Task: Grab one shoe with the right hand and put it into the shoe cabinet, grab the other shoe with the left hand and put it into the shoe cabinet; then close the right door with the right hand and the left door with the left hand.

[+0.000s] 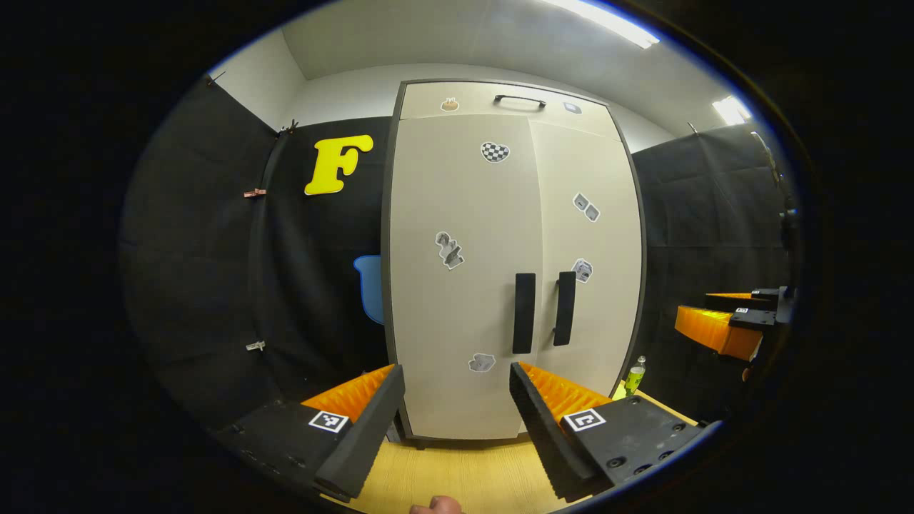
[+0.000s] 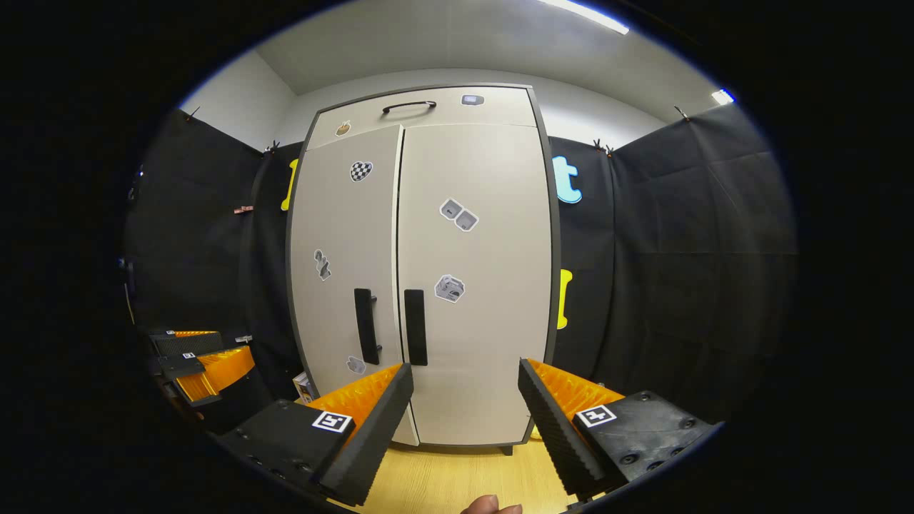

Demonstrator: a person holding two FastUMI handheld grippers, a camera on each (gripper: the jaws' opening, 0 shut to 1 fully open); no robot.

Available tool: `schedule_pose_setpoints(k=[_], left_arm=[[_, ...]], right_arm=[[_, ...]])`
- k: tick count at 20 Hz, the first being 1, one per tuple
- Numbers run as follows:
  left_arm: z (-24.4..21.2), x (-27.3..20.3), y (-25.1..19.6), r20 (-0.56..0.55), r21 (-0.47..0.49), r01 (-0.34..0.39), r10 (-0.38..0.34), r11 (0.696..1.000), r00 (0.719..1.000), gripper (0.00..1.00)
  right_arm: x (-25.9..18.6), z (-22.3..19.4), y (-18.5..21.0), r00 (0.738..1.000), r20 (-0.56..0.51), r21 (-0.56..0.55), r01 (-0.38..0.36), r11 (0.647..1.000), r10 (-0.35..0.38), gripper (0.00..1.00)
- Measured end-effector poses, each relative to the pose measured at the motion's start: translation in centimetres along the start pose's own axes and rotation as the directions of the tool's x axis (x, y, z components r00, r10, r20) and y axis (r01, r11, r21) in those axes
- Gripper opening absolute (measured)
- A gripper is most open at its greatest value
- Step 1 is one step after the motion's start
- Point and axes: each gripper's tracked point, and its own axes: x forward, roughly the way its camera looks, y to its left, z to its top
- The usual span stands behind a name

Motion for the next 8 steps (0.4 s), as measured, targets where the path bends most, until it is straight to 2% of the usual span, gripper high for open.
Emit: schedule_pose_setpoints(k=[8], left_arm=[[0.6,-0.8,0.2,-0.007,0.030,-0.011,0.011,0.999,1.000,0.94]], right_arm=[[-1.6,0.4,0.6,1.000,0.002,-0.002,-0.007,1.000,0.007,0.97]])
